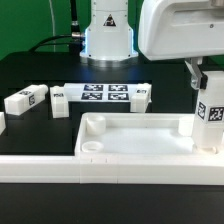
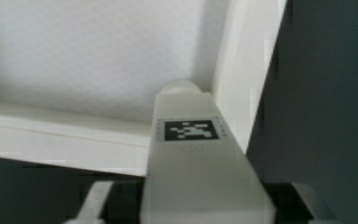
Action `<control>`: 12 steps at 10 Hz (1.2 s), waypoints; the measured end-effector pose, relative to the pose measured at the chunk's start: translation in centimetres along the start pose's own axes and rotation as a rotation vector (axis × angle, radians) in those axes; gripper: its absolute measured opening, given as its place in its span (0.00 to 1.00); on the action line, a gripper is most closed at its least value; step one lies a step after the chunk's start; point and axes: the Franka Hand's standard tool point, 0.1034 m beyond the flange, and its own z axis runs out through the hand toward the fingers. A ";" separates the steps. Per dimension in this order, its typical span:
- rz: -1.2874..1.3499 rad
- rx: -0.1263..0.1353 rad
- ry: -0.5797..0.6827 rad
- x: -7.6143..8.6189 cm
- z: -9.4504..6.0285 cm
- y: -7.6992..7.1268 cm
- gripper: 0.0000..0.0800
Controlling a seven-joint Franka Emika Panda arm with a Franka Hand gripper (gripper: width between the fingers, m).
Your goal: Assemble desk
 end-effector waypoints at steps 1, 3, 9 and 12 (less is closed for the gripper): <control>0.169 0.012 0.006 -0.2 0.1 0.1 0.37; 0.353 0.022 0.009 -0.2 0.1 0.0 0.37; 0.852 0.051 -0.001 -0.1 0.2 -0.3 0.37; 0.934 0.068 -0.013 -0.1 0.2 -0.5 0.47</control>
Offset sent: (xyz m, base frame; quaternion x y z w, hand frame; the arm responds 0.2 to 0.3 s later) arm -0.0077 0.0027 -0.0139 0.0042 0.0083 0.2680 0.9634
